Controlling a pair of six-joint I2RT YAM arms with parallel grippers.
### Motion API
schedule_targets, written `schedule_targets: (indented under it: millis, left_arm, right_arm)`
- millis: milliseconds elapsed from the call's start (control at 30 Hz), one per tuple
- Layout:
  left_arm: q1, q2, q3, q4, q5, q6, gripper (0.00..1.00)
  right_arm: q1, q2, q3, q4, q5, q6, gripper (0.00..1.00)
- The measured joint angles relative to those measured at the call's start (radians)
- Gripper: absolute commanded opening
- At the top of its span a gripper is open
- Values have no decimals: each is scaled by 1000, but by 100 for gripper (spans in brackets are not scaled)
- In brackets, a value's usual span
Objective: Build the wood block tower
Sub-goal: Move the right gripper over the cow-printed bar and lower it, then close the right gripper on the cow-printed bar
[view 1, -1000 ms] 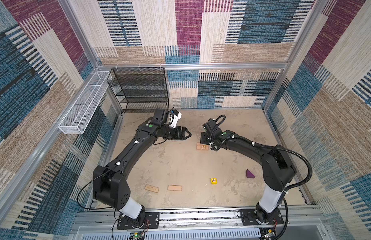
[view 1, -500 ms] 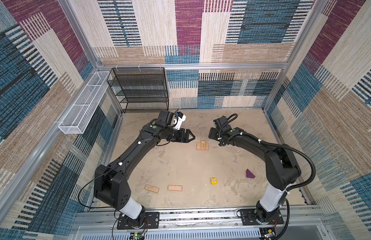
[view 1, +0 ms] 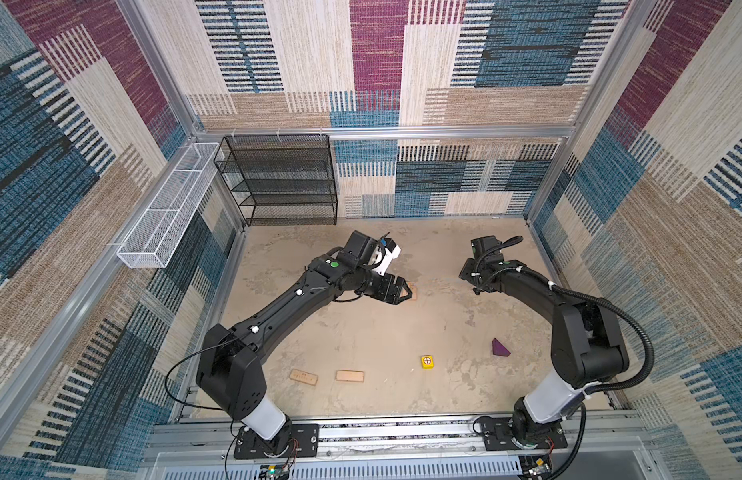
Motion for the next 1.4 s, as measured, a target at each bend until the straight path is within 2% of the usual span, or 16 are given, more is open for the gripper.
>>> schedule_targets:
  millis: [100,367,467,633,900,1400]
  left_arm:
    - [-30,32,40,-7,-20,9,83]
    - [-101,256,381,-18,-47,2,83]
    - [-133,333,452,-24,-48,-1,83]
    - [-158,354,426,-44,-65,5,84]
    - [-175,309,331,-48,-96,15,84]
    - [-191,314,328,-31,-96,21,84]
  right_arm:
    - [-29,10,-7,0,17,-12,57]
    - [-46,49,-4,11,35,-33,56]
    - [-55,63,-13,12,43,-40,53]
    - [-56,99,-14,14,44,-62,52]
    - [-62,153,14,15,24,-73,54]
    - [-64,191,31,14,6,-107,46]
